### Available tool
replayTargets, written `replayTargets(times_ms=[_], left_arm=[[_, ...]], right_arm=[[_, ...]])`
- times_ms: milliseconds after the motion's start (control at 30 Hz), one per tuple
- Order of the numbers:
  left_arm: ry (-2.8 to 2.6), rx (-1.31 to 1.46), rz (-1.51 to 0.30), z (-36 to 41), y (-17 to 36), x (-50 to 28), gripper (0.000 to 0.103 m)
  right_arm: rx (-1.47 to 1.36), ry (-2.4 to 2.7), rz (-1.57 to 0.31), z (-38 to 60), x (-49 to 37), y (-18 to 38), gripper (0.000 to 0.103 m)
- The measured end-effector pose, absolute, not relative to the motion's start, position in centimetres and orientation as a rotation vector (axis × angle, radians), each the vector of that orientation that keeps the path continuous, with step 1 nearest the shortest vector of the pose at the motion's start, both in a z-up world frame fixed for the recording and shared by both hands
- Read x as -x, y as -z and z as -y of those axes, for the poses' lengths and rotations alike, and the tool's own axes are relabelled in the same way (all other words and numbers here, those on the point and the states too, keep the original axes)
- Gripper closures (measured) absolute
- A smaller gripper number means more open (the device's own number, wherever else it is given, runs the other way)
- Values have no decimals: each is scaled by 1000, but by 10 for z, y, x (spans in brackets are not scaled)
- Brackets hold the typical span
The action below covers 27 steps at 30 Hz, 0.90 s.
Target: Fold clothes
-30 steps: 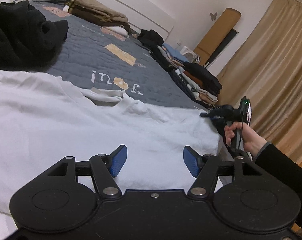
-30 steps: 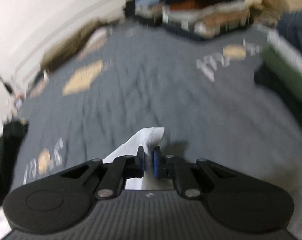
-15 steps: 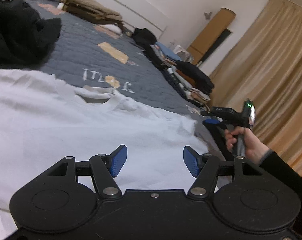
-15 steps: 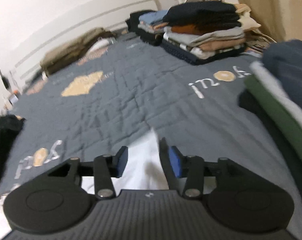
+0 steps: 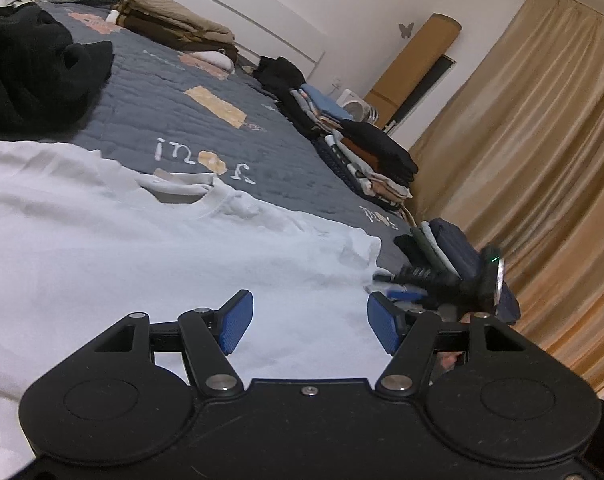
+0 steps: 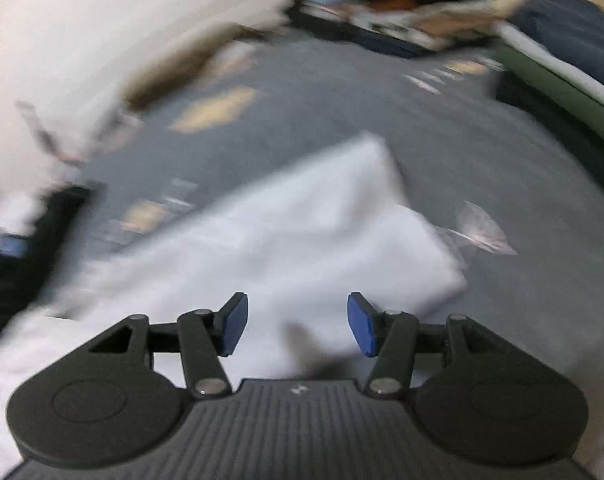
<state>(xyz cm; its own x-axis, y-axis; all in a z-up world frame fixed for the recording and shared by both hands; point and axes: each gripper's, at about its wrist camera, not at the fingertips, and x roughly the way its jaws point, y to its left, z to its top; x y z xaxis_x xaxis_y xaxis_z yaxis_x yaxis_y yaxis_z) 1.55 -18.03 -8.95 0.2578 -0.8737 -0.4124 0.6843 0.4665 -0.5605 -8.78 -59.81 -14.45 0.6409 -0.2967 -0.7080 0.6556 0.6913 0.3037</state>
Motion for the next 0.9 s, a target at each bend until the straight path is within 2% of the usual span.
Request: replayTargets(times_ms=[33, 167, 333, 667, 900], left_arm=[[1060, 292, -752, 177, 89, -17, 38], [980, 328, -749, 158, 90, -26, 36], [835, 390, -745, 127, 88, -38, 36], [500, 570, -700, 19, 94, -43, 36], [324, 690, -754, -38, 115, -57, 36]], right_arm=[[-588, 626, -683, 600, 91, 147, 49], [-691, 591, -513, 582, 113, 124, 49], [-707, 390, -420, 516, 100, 96, 47], [-682, 37, -464, 390, 52, 90, 41], [-663, -106, -515, 326, 37, 94, 39]])
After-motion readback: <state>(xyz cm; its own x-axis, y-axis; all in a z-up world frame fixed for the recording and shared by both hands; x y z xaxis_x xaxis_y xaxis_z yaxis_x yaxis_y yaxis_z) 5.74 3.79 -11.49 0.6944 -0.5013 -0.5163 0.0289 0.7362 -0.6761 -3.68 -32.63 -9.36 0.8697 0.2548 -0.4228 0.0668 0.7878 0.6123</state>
